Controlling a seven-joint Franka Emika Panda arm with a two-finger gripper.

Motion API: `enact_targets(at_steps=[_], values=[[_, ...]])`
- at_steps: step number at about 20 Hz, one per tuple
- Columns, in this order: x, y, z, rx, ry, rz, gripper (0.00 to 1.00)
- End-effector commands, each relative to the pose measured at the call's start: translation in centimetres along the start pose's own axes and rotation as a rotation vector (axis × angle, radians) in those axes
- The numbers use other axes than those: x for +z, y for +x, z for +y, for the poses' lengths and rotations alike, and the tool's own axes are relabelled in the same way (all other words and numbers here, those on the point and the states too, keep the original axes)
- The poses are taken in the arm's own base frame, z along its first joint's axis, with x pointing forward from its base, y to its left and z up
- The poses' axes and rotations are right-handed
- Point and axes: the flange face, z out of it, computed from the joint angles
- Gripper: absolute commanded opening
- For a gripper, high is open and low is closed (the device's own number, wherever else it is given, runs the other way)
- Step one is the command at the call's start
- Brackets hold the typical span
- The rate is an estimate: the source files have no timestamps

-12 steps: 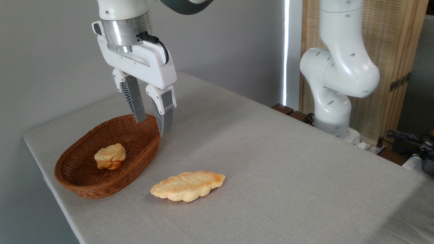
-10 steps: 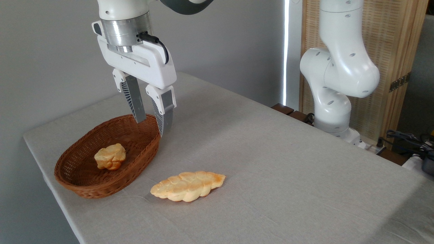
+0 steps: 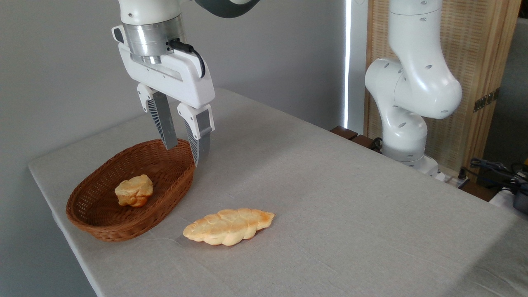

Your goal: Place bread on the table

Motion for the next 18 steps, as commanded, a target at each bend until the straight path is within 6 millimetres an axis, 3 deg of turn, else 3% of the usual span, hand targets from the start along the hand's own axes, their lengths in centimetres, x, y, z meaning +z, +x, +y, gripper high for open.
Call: enact_targets(at_steps=[1, 18], values=[[-0.40, -0.26, -0.05, -0.009, -0.015, -0.005, 1.00], [-0.39, -0.20, -0.07, -0.006, -0.008, -0.008, 1.00]])
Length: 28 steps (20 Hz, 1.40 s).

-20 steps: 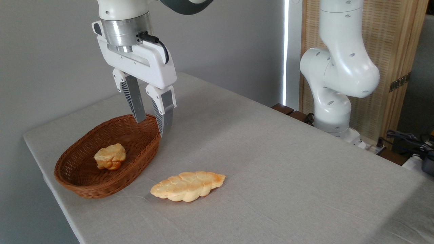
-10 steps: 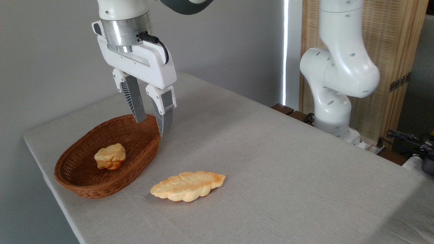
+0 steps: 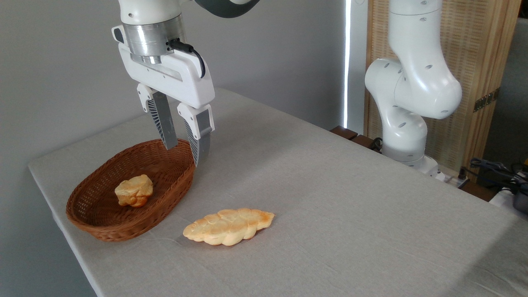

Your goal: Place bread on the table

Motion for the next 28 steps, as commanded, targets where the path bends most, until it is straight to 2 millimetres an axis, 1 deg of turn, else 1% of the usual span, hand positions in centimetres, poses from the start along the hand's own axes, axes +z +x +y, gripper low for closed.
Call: enact_targets(at_steps=[1, 14, 16, 18, 20, 23, 24, 28], values=[[-0.3, -0.2, -0.1, -0.006, -0.009, -0.009, 1.00], [0.6, 0.6, 0.9, 0.008, -0.014, -0.021, 1.00], [1.3, 1.8, 2.0, 0.029, -0.006, 0.001, 1.00], [2.0, 2.4, 2.3, 0.031, 0.003, 0.045, 1.00], [3.3, 3.7, 4.2, 0.064, 0.010, 0.077, 1.00], [5.2, 5.0, 6.3, 0.056, 0.024, 0.125, 1.00], [5.5, 5.3, 6.7, 0.035, 0.029, 0.143, 1.00], [6.5, 6.4, 7.1, -0.047, 0.040, 0.204, 1.00]])
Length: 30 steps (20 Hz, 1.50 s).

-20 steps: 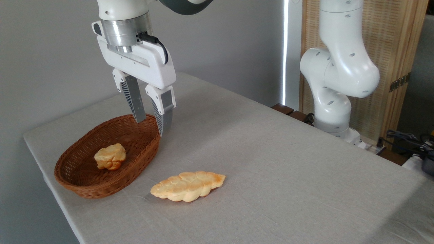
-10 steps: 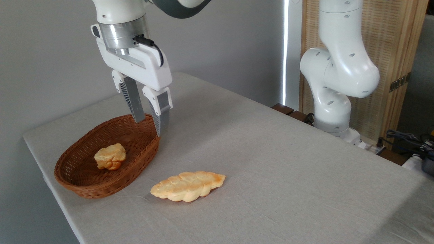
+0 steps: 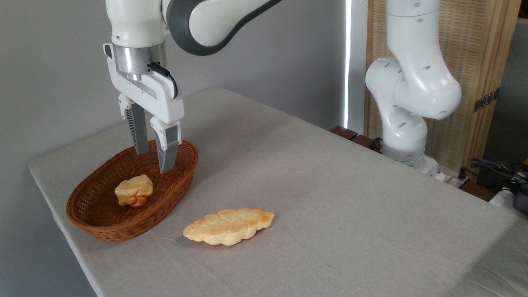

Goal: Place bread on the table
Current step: 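Lower the open gripper into the basket around the small bread roll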

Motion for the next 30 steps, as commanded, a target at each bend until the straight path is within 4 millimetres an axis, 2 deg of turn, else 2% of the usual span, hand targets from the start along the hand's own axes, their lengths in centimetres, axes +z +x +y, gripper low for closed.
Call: enact_targets(at_steps=[1, 3, 5, 12, 24, 26, 30], values=[[1.0, 0.6, 0.1, -0.103, 0.008, 0.068, 1.00], [2.0, 1.4, 0.6, -0.131, 0.006, 0.085, 1.00], [3.5, 2.5, 1.9, -0.150, -0.005, 0.102, 1.00], [6.2, 3.7, 2.8, -0.219, -0.063, 0.143, 1.00], [8.2, 4.6, 3.7, -0.242, -0.089, 0.153, 1.00], [8.9, 4.7, 4.3, -0.228, -0.092, 0.142, 1.00], [9.5, 4.6, 4.3, -0.200, -0.073, 0.126, 1.00]])
